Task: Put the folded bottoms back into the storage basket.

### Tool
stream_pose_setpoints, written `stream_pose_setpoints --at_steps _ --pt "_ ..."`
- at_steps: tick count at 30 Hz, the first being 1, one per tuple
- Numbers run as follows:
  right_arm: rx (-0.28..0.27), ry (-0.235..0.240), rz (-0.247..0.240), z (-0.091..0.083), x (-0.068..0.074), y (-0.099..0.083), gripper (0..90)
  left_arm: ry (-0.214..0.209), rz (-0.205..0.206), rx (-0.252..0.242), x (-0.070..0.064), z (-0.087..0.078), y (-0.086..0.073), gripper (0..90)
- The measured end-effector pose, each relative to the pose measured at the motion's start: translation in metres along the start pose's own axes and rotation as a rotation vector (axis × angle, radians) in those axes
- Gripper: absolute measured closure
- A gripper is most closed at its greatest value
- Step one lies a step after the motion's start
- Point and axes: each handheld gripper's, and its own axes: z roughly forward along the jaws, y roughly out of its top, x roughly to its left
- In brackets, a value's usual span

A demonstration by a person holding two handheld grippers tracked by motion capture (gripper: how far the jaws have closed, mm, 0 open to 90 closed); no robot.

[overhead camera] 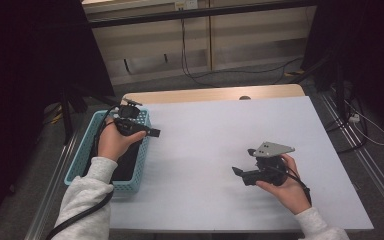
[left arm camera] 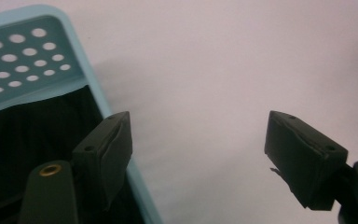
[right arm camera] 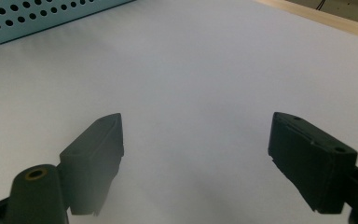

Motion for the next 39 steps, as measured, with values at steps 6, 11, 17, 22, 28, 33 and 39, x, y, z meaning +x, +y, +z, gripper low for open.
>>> stream_pose_setpoints --at_steps 6,11,17,22,28,33,39 --pt "0.001 0.012 0.009 -0.002 -0.002 -0.003 17.8 -0.022 0.016 -0.01 -0.008 0.004 0.0 22.7" --pt "0.009 0.009 0.011 -0.005 -0.005 -0.006 17.8 -0.033 0.029 -0.018 -0.014 0.007 -0.001 22.5" --pt "0.0 0.01 0.03 -0.009 -0.009 -0.008 17.5 -0.051 0.037 -0.024 -0.022 0.011 -0.003 22.4" --pt "0.002 0.004 0.036 -0.013 -0.013 -0.01 17.5 -0.071 0.046 -0.019 -0.028 0.018 -0.005 21.9" --pt "0.013 -0.003 0.037 -0.017 -0.016 -0.014 17.0 -0.097 0.071 -0.017 -0.035 0.024 -0.007 20.8" --pt "0.014 -0.004 0.043 -0.021 -0.018 -0.017 16.9 -0.106 0.078 -0.02 -0.041 0.028 -0.009 20.3" --pt "0.021 -0.011 0.047 -0.025 -0.021 -0.02 16.6 -0.121 0.093 -0.014 -0.047 0.033 -0.013 20.0"
